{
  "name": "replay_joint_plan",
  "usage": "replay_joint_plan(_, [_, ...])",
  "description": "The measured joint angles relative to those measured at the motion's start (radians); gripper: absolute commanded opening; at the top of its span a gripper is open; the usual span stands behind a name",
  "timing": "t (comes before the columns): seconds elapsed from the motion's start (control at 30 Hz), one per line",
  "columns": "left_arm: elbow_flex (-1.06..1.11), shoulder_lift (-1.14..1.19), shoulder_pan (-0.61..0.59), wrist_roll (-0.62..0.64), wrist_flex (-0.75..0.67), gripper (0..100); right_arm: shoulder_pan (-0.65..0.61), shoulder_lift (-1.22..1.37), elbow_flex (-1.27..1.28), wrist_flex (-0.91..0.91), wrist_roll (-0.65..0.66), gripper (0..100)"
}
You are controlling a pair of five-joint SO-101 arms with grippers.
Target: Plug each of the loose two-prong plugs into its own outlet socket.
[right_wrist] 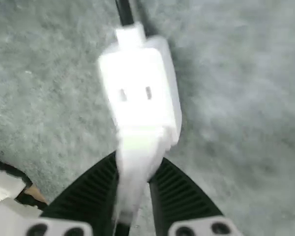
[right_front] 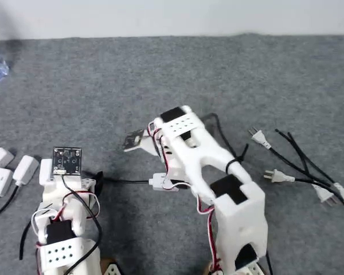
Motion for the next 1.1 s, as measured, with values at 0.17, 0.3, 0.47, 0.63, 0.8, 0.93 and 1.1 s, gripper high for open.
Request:
replay_joint_plan(0.17, [0.000, 0.000, 0.000, 0.000, 0.000, 29, -0.026, 0.000, 0.000, -0.008, -0.002, 0.9])
replay_joint_plan(0.3, [0.000, 0.000, 0.000, -0.003, 0.000, 29, -0.029, -0.003, -0.009, 0.011, -0.002, 1.6])
replay_joint_plan(0.47, [0.000, 0.000, 0.000, -0.003, 0.000, 29, -0.049, -0.084, -0.078, 0.133, -0.002, 7.9])
replay_joint_plan(0.63, [0.000, 0.000, 0.000, -0.003, 0.000, 29, -0.117, -0.141, -0.130, 0.199, -0.002, 31.4])
replay_joint_plan(0.8, [0.000, 0.000, 0.000, -0.003, 0.000, 29, -0.155, -0.192, -0.186, 0.201, 0.002, 35.6])
replay_joint_plan(0.93, [0.000, 0.000, 0.000, -0.003, 0.000, 29, -0.157, -0.238, -0.230, 0.203, 0.002, 33.0])
replay_joint_plan(1.1, [0.006, 0.000, 0.000, -0.003, 0.000, 29, -0.157, -0.325, -0.241, 0.204, 0.002, 31.4])
